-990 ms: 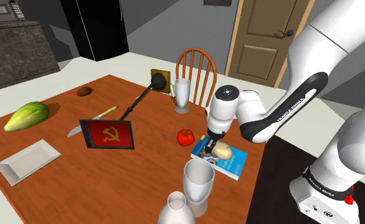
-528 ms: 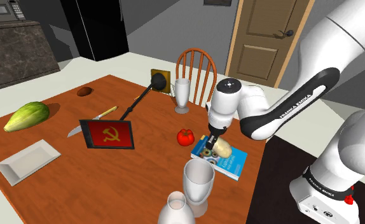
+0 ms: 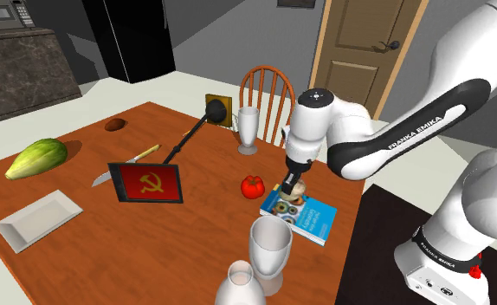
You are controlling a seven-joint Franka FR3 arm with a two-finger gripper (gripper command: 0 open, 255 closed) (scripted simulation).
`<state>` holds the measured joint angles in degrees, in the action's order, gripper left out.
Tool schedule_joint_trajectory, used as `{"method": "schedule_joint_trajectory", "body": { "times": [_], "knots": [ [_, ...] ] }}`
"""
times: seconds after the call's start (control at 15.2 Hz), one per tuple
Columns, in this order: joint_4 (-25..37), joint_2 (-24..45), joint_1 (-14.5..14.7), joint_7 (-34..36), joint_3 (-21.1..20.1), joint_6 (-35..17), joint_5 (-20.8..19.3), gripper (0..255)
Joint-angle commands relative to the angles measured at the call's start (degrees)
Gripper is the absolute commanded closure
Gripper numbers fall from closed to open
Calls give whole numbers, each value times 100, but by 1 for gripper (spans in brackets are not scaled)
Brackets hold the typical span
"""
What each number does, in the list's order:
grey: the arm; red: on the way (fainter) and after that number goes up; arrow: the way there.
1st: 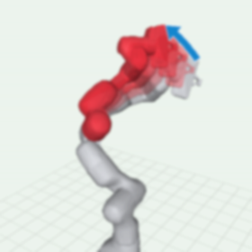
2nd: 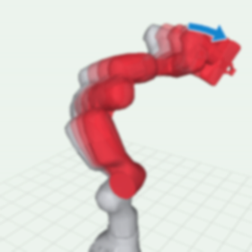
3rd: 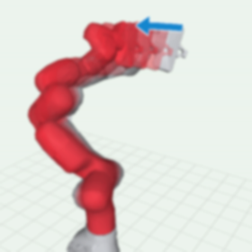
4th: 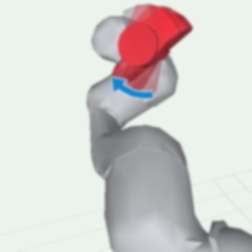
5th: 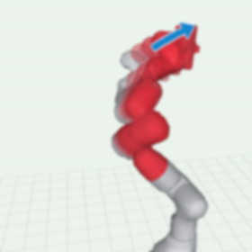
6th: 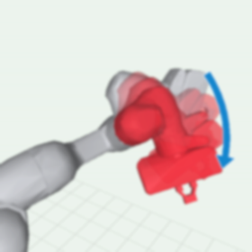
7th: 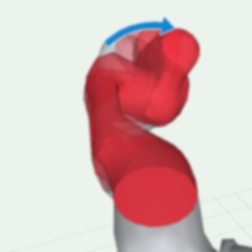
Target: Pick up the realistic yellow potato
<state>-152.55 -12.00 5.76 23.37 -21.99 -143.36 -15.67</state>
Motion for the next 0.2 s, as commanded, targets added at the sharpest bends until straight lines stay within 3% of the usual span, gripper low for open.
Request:
{"method": "schedule_joint_trajectory", "body": {
  "times": [0.0,0.13],
  "knots": [
    [35,-148,54,-128,35,164,140,255],
    [38,-160,60,-137,39,177,150,255]
  ]
}}
